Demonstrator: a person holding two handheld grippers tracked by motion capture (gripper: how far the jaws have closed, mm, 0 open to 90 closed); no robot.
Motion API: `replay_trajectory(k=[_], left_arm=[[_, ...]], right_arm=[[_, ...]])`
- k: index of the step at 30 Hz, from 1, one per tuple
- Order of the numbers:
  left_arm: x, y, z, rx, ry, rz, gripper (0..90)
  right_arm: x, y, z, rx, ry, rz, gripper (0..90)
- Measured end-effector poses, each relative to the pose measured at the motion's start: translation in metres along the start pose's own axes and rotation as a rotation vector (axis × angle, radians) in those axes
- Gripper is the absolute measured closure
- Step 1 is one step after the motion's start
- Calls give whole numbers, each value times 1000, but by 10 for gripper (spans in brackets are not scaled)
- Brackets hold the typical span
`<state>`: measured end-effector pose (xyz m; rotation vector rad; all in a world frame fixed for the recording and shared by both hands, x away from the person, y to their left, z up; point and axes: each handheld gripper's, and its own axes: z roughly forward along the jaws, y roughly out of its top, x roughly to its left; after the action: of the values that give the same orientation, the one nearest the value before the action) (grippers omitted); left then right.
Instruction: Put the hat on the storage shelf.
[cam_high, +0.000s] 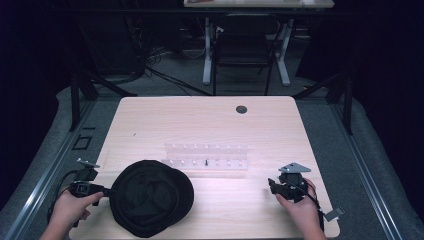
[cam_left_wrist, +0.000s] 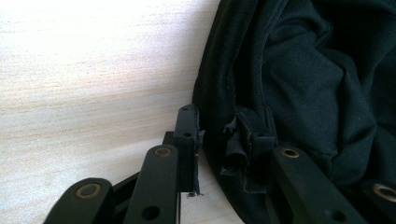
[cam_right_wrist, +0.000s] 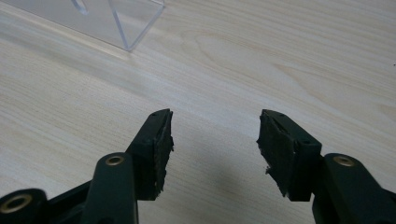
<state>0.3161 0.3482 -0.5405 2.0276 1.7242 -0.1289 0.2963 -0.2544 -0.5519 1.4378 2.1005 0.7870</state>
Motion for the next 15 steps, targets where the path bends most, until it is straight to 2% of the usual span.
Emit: replay_trajectory(k=[7,11,15], left_arm=[[-1,1,1,-6,3,9,776],[-1,2,1,-6,-6,0,781],[-3,3,0,2,-6,12,822]], right_arm=[[0,0,0,1,5,8,439],[-1,0,0,3,6,9,439],[-1,0,0,-2,5,2,445]])
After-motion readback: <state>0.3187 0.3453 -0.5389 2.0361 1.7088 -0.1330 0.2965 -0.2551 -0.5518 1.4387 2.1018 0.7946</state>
